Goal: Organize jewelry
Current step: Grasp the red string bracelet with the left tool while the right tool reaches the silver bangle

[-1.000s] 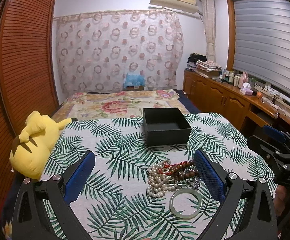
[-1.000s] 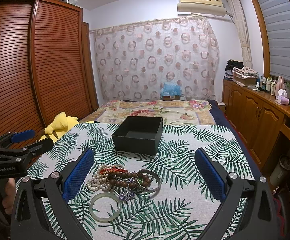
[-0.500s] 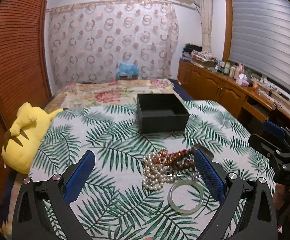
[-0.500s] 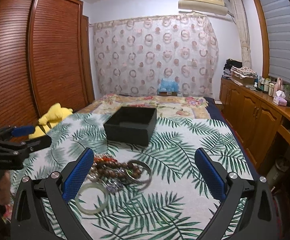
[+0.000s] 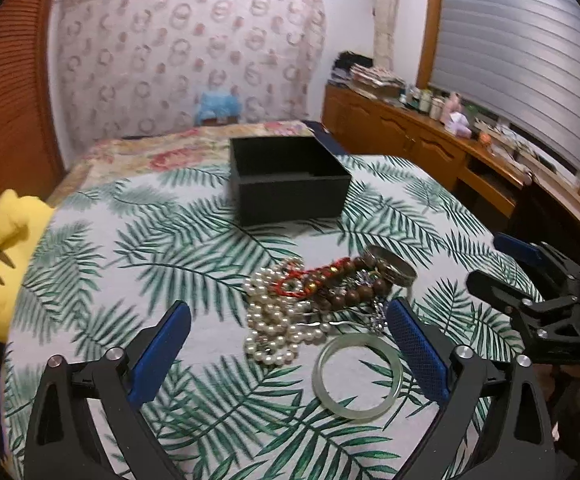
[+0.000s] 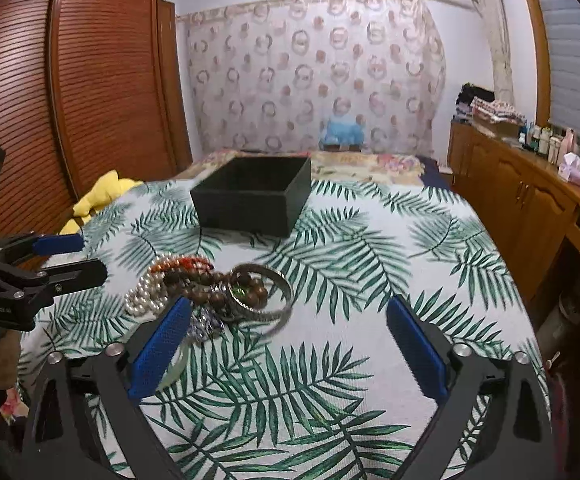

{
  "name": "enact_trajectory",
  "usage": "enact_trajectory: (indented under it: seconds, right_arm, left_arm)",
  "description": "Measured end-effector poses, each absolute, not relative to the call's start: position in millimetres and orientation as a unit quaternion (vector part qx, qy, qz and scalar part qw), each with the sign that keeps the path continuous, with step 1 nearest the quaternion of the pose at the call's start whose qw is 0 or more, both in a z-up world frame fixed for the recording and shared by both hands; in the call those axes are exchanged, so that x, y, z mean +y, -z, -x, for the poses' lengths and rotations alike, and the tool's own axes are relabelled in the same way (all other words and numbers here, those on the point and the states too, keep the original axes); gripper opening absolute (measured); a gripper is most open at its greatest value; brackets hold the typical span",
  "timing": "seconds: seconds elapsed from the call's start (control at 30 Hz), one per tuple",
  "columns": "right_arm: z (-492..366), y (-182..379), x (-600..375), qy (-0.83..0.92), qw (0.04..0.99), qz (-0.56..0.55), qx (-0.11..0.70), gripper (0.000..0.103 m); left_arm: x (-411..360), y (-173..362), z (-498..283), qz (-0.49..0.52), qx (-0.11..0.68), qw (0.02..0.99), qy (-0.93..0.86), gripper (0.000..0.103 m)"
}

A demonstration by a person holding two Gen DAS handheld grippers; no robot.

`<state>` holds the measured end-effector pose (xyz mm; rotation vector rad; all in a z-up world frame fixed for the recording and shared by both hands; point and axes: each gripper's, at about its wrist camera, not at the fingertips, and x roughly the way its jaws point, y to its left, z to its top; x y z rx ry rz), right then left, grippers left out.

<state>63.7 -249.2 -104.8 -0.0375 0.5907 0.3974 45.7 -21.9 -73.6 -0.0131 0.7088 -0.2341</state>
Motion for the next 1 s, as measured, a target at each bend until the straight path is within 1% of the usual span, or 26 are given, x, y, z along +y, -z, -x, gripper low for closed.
enact_trajectory:
  seconds: [0.03,0.07,0.13,0.2,0.23,0.27,0.3,0.37,0.43,0.5,0.57,0.83,0.9,1.0]
  right_arm:
    - [-65,108,-249,-0.197,0.935,0.017,0.293,0.096]
    - [-66,110,-249,-0.198,0.935,0.017,0.294,0.095]
    - [-67,113,-247,-0.202,0.933,0.018,0.299,0.094]
    - [-66,117,-246,-0.204,0.931,0.019,0.302,0.094]
    - [-66,117,-246,-0.205,0.930,0.021,0.304,0.094]
    - [-66,118,-245,-0.205,0.929,0.022,0.306,0.094]
    - [-66,119,-245,-0.205,0.929,0.024,0.308,0.094]
    - [-66,121,-244,-0.205,0.928,0.027,0.310,0.094]
    - [-66,121,-245,-0.207,0.927,0.027,0.312,0.094]
    - [-67,122,-244,-0.210,0.925,0.029,0.315,0.094]
    - [-70,122,-243,-0.217,0.922,0.033,0.320,0.089]
    - [-79,122,-233,-0.244,0.909,0.058,0.334,0.075]
    - [-83,125,-231,-0.249,0.905,0.063,0.340,0.073]
    - [-88,126,-228,-0.256,0.899,0.071,0.347,0.071]
  left_arm:
    - [-24,76,-49,0.005,0.351,0.929,0.120,0.086]
    - [-27,78,-53,0.002,0.354,0.927,0.124,0.083]
    - [-31,80,-58,-0.005,0.356,0.925,0.130,0.082]
    - [-36,81,-64,-0.012,0.360,0.922,0.143,0.075]
    - [-39,82,-68,-0.015,0.363,0.920,0.148,0.069]
    - [-41,82,-70,-0.015,0.366,0.918,0.151,0.065]
    - [-44,83,-76,-0.016,0.370,0.916,0.156,0.064]
    - [-47,83,-81,-0.018,0.373,0.913,0.162,0.054]
    - [-53,84,-88,-0.023,0.379,0.909,0.170,0.049]
    - [-56,86,-94,-0.025,0.384,0.906,0.176,0.046]
    - [-58,89,-100,-0.027,0.391,0.902,0.179,0.036]
    - [-58,96,-103,-0.039,0.398,0.899,0.179,0.022]
    - [-57,96,-103,-0.039,0.398,0.899,0.180,0.013]
    - [-53,93,-100,-0.032,0.392,0.901,0.181,0.006]
